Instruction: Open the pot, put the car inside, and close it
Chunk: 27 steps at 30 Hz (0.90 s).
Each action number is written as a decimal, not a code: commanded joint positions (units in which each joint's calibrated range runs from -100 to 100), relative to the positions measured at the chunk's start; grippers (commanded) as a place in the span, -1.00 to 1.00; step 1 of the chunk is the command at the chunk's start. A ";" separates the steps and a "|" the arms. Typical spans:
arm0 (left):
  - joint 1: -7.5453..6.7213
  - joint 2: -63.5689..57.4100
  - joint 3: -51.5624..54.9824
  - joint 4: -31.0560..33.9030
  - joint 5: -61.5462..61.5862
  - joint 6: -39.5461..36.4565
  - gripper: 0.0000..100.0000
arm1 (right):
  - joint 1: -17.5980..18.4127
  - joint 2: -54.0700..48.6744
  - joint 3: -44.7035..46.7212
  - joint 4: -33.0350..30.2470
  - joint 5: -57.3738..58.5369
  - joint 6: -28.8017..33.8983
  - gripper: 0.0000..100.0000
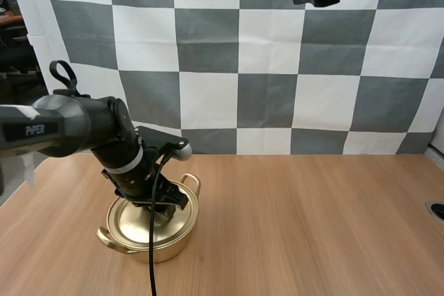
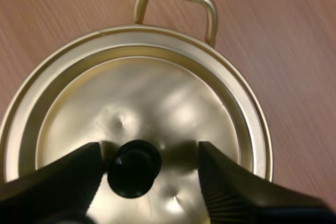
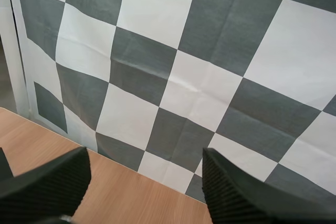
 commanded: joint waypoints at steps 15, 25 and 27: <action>0.01 -6.12 -6.34 0.13 2.17 3.05 1.00 | -0.05 0.09 -0.05 1.88 0.00 -0.69 1.00; 0.09 -22.16 -20.67 0.18 7.34 -10.30 -1.00 | -0.05 0.20 -0.05 1.61 0.00 -0.57 1.00; 0.09 -24.59 -22.40 0.18 5.95 -12.94 -1.00 | -0.05 0.20 0.26 0.19 0.00 0.47 1.00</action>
